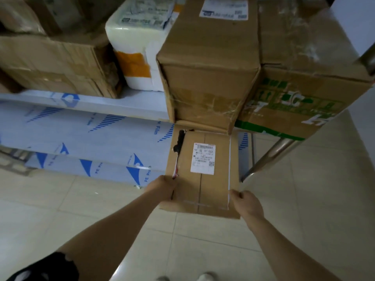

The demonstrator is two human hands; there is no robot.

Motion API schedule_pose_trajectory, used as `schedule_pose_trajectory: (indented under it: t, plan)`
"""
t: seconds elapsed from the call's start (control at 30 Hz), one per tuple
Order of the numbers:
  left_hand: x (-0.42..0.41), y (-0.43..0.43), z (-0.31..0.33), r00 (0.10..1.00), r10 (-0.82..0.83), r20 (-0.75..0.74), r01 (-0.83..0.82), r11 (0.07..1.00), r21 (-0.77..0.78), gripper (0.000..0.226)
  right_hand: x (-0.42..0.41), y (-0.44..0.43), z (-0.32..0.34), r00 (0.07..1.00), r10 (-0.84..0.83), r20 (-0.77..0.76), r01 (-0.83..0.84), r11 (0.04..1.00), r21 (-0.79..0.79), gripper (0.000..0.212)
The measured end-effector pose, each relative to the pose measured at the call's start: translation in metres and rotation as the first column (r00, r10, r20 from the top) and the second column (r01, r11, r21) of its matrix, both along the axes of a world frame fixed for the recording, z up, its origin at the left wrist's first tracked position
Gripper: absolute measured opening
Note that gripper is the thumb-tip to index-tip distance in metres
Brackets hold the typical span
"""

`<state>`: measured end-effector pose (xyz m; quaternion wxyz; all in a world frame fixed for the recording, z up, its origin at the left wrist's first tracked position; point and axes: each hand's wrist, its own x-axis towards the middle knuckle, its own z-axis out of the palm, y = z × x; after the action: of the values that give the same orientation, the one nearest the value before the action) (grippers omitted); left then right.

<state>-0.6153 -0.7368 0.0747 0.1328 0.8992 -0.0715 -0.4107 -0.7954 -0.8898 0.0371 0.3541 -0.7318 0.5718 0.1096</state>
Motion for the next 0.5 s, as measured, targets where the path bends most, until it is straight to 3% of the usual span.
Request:
schedule_pose_trajectory:
  t: [0.07,0.2,0.33,0.5]
  plan:
    - [0.007,0.006,0.001,0.998,0.063,-0.012,-0.062,0.997,0.045,0.055,0.006,0.0,0.001,0.999,-0.021,0.026,0.02,0.999,0.045,0.047]
    - [0.024,-0.006,-0.01,0.981,0.189,0.046,-0.177,0.964,-0.198,0.032,0.028,-0.008,-0.005,0.972,-0.091,0.216,0.063,0.989,0.134,0.041]
    - [0.027,-0.005,-0.016,0.954,0.295,-0.053,-0.296,0.9,-0.321,0.02,0.041,-0.004,-0.012,0.939,-0.222,0.264,0.174,0.966,0.193,0.047]
    - [0.034,0.036,-0.009,0.943,0.333,-0.024,-0.325,0.897,-0.3,0.006,0.046,0.033,0.004,0.964,-0.104,0.243,0.081,0.991,0.105,0.039]
